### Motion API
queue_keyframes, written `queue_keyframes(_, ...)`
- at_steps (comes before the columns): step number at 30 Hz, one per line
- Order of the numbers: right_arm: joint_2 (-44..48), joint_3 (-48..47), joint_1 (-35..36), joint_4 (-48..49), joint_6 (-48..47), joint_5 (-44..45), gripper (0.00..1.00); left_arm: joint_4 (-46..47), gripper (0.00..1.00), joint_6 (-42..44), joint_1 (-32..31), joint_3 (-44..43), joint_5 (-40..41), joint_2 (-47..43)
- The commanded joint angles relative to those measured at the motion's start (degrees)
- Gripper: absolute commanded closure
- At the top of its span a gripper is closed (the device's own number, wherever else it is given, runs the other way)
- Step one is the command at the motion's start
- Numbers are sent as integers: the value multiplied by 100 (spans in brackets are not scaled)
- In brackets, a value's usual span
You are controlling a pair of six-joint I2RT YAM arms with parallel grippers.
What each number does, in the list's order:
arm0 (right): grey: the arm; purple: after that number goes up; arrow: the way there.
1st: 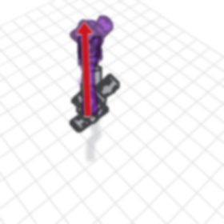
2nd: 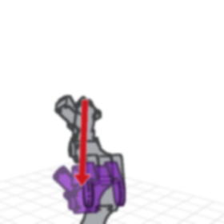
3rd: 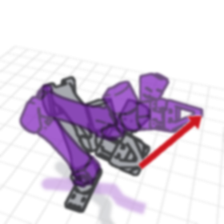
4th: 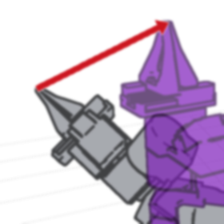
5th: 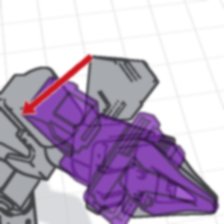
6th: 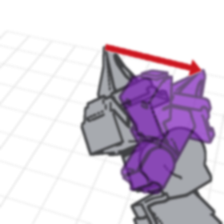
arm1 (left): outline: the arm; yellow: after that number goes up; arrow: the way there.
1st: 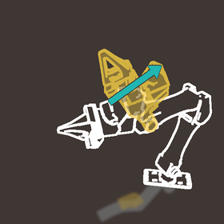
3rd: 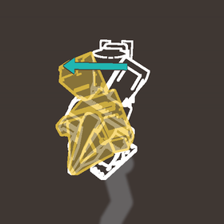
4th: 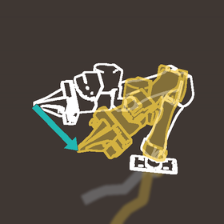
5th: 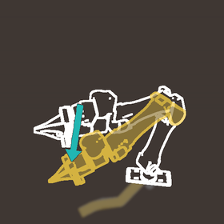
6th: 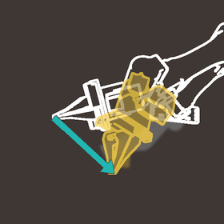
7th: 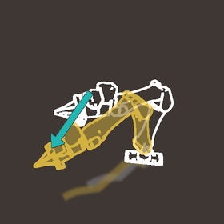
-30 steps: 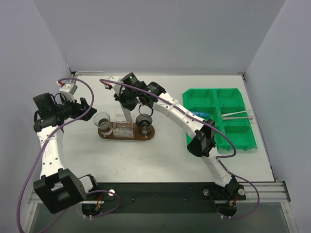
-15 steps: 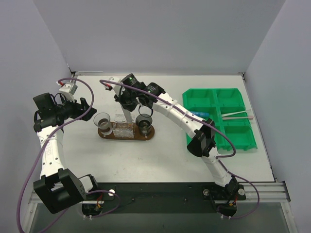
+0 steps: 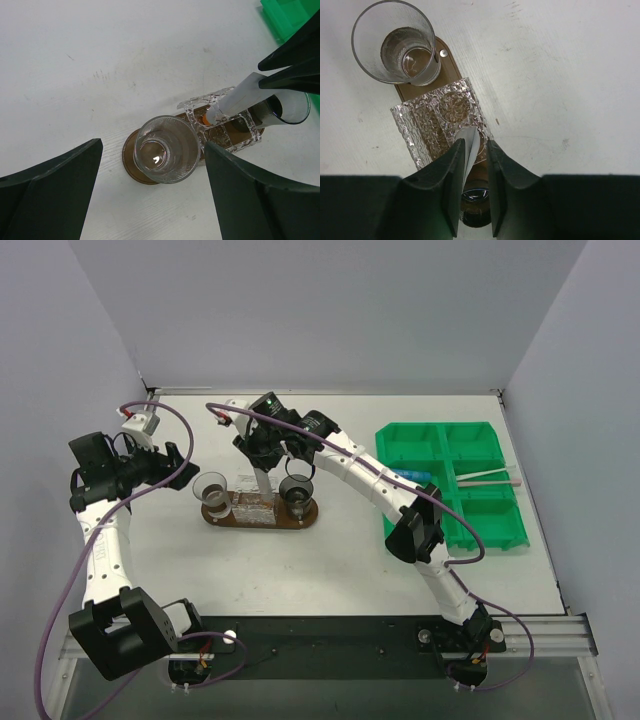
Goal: Prepare toiletry sets of a toothbrush and toothpaste on the tray
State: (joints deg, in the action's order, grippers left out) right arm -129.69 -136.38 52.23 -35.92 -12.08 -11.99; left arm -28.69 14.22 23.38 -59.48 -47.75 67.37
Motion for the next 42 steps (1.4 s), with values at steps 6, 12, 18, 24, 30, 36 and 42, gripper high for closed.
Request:
queue_keyframes(6,286,-47,24,121,-5,-23,70,188,6,116,44,-37,-59,4)
queue_keyframes(12,611,6,42,121,-14,74,50,162,6,73,44,-125,-77,-31)
queue_keyframes(18,1173,225,42,103,-49,529,43,153,6,-33,44,-239,-156,-49)
queue_keyframes(24,1955,1129,-308,129,-128,1075,43,91,5,-25,44,-310,-156,-101)
queue_keyframes(30,2904,2595,-1292,217,30,1058,43,100,5,11,44,-266,-261,-277)
queue_keyframes(36,3327,3862,-2286,445,-66,1102,43,127,5,55,35,-187,-393,-497)
queue_keyframes(42,3266,5015,-2366,1043,-374,1857,43,-5,5,99,35,-160,-481,-602)
